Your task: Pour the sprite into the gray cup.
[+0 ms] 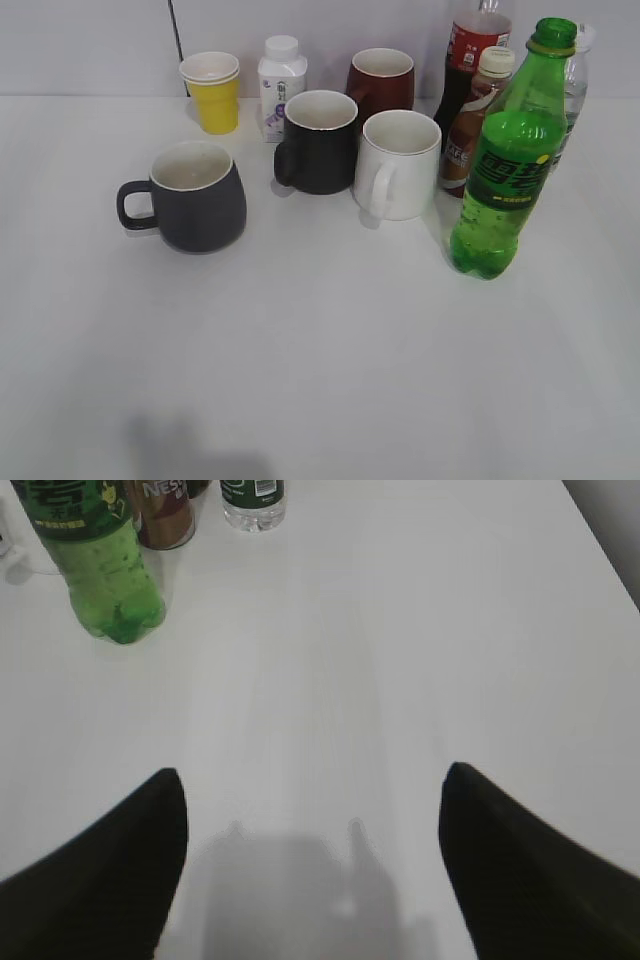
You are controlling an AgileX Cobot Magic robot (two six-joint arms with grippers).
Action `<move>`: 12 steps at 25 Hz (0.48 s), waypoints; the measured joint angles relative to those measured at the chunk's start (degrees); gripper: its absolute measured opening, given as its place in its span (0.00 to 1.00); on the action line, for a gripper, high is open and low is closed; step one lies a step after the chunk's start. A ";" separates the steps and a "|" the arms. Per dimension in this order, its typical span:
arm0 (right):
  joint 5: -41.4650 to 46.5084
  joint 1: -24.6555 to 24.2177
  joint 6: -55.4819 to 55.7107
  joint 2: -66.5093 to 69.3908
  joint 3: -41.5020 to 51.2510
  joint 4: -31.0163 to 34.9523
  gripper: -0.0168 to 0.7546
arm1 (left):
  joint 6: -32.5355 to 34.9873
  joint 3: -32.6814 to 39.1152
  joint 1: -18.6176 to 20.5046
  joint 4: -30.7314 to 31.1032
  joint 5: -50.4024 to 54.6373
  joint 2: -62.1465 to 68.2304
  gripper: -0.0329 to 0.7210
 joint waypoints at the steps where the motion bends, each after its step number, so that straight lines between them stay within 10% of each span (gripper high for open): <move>1: 0.00 0.00 0.00 0.00 0.00 0.00 0.78 | 0.00 0.00 0.00 0.00 0.00 0.00 0.35; 12: 0.00 0.00 0.00 0.00 0.00 0.00 0.78 | 0.00 0.00 0.00 0.00 0.00 0.00 0.35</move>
